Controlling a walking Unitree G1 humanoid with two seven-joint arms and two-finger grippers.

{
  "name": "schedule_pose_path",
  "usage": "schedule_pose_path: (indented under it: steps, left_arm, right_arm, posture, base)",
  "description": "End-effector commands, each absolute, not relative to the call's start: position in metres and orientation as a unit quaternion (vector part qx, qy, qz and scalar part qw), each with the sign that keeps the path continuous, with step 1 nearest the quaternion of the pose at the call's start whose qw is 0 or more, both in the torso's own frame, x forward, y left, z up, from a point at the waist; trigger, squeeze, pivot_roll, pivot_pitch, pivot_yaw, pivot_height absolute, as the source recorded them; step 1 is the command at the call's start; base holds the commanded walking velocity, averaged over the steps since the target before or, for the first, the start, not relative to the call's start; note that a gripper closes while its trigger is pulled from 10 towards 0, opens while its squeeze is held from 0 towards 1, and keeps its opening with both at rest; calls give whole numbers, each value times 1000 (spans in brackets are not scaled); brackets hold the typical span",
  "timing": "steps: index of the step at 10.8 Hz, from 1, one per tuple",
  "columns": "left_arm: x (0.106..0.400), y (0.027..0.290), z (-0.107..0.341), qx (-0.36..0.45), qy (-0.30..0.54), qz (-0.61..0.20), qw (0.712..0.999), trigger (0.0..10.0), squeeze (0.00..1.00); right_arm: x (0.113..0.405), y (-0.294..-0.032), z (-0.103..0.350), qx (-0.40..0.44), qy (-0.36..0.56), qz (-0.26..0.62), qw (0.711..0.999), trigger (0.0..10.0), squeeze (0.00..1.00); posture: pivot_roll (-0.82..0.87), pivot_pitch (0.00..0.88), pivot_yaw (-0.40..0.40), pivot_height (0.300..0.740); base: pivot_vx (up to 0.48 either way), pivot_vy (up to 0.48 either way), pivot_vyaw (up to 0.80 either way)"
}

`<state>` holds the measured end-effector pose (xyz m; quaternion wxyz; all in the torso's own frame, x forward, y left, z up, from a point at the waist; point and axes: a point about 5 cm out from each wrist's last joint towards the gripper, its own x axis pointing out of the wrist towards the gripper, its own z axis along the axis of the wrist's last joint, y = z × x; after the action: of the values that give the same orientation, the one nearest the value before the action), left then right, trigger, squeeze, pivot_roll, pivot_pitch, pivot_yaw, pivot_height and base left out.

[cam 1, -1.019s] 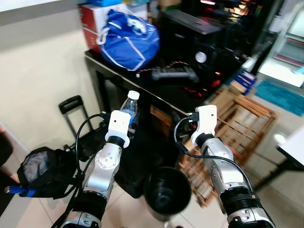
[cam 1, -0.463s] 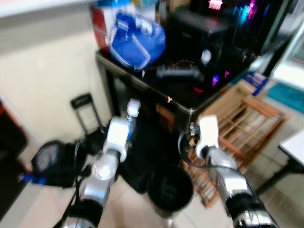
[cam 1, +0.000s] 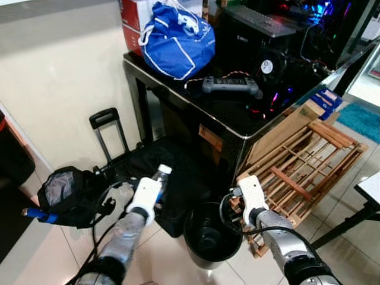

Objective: Picking trash to rubbish bin

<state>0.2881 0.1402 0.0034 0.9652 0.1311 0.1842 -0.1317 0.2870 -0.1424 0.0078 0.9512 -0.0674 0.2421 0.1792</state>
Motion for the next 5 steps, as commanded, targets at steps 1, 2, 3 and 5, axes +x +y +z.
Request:
schedule_pose_path:
  steps: [1, 2, 3, 5]
  left_arm:
    - [289, 134, 2, 133, 190, -144, 962, 10000, 0]
    - [290, 129, 0, 132, 199, -147, 960, 10000, 0]
    - [290, 121, -2, 124, 208, -150, 959, 10000, 0]
    - [289, 116, -5, 112, 219, -149, 958, 10000, 0]
  right_arm:
    - [287, -142, 7, -76, 251, 192, 946, 10000, 0]
    - [285, -139, 5, -78, 256, 204, 942, 10000, 0]
    - [280, -136, 3, -84, 266, 223, 934, 10000, 0]
    - [273, -136, 2, -83, 270, 232, 931, 10000, 0]
  posture:
    - [32, 73, -8, 740]
    - [25, 81, -11, 740]
    - [9, 111, -18, 740]
    - [1, 143, -26, 740]
  base:
    - [0, 0, 0]
    - [0, 0, 0]
    - [0, 0, 0]
    - [0, 0, 0]
